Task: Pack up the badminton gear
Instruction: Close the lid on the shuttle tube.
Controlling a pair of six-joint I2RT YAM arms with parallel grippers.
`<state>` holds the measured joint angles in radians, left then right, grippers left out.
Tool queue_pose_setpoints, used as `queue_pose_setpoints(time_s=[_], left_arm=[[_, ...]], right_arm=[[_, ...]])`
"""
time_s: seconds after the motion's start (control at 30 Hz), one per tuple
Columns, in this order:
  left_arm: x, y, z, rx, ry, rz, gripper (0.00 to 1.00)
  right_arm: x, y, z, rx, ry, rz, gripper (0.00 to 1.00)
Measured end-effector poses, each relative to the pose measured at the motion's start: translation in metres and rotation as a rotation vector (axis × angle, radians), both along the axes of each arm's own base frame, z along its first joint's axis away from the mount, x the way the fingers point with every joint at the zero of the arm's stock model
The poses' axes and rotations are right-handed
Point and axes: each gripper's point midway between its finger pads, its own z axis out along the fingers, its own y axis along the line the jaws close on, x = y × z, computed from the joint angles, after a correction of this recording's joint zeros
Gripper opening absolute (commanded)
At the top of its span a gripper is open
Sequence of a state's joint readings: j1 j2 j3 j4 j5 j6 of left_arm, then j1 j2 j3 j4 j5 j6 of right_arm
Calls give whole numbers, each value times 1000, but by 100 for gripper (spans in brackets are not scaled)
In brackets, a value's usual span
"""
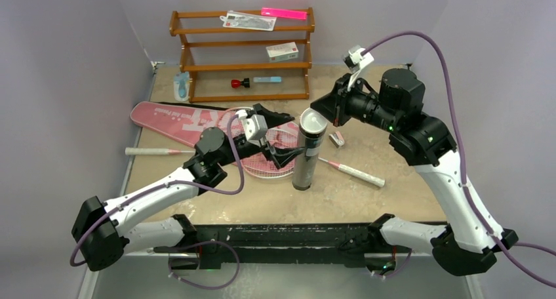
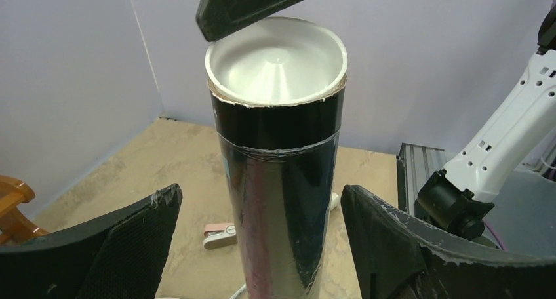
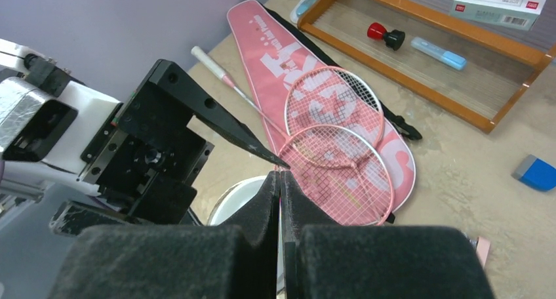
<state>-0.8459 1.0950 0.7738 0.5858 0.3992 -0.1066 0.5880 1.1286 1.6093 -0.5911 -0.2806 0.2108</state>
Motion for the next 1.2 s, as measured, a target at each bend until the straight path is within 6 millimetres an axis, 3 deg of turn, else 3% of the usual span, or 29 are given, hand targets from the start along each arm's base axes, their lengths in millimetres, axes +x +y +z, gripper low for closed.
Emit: queue_pose_setpoints(time_s=[0.53,1.1,1.2], left_arm=[[6,-18,-17,27,9,-48,93],[7,-35,-14,31,-9,-112,93],[9,-39,-17,40,-2,-116,89]], right_arm=[[11,9,9,45,-83,13,0],[11,13,6,48,-84,32,0],[12,14,6,55,-93,38,0]])
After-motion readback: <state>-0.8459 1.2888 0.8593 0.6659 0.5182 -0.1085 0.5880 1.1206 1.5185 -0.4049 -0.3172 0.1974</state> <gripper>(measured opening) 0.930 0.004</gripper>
